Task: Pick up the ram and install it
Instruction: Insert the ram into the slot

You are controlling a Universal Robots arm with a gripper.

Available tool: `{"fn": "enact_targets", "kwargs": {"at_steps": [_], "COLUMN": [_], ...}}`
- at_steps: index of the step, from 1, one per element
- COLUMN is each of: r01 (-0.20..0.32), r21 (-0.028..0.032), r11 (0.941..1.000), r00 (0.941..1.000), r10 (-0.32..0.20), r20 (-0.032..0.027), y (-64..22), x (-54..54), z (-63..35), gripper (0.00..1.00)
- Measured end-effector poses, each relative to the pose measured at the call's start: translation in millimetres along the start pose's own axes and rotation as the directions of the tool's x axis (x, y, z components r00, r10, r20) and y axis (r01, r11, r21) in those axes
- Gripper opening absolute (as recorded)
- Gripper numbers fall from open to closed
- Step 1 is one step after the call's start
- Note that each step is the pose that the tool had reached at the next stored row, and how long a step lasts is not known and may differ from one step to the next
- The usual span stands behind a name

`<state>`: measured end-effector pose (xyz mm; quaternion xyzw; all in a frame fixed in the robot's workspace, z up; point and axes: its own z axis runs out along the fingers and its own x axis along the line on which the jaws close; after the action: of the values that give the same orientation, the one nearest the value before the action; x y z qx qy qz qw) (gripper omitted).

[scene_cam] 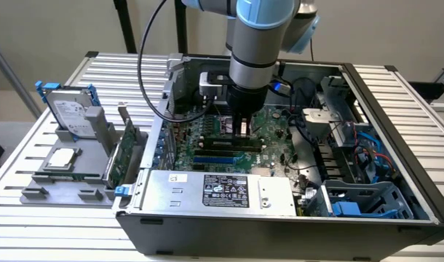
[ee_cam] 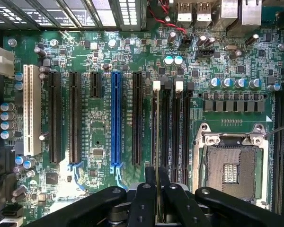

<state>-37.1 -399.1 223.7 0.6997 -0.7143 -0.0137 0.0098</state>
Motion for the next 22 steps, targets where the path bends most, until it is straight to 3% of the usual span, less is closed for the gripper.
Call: {"fn": "enact_targets", "kwargs": {"at_steps": [4,5,9,16,17,19,22], "r01": [0.0,0.0,0.0,0.0,0.0,0.0,0.001], "r21": [0.0,0.0,0.0,-0.0015,-0.0016,-0.0015,-0.0016], "r11": [1.0,1.0,1.0,1.0,1.0,1.0,1.0], "r00": [1.0,1.0,1.0,1.0,0.9999,0.9999,0.9999], "r10": [0.0,0.0,0.0,0.0,0.0,0.0,0.0], "r20": [0.0,-0.0002,0.0002,0.0085,0.0109,0.0141,0.0141], "y": [-0.1,-0.1,0.0,0.8,1.1,1.4,1.4], "x": [0.0,0.1,0.0,0.2,0.2,0.2,0.2], "z": [1.7,1.9,1.2,-20.0,-21.8,-22.8,-22.8], "gripper": [0.0,1.0,1.0,1.0,0.0,0.0,0.0]}}
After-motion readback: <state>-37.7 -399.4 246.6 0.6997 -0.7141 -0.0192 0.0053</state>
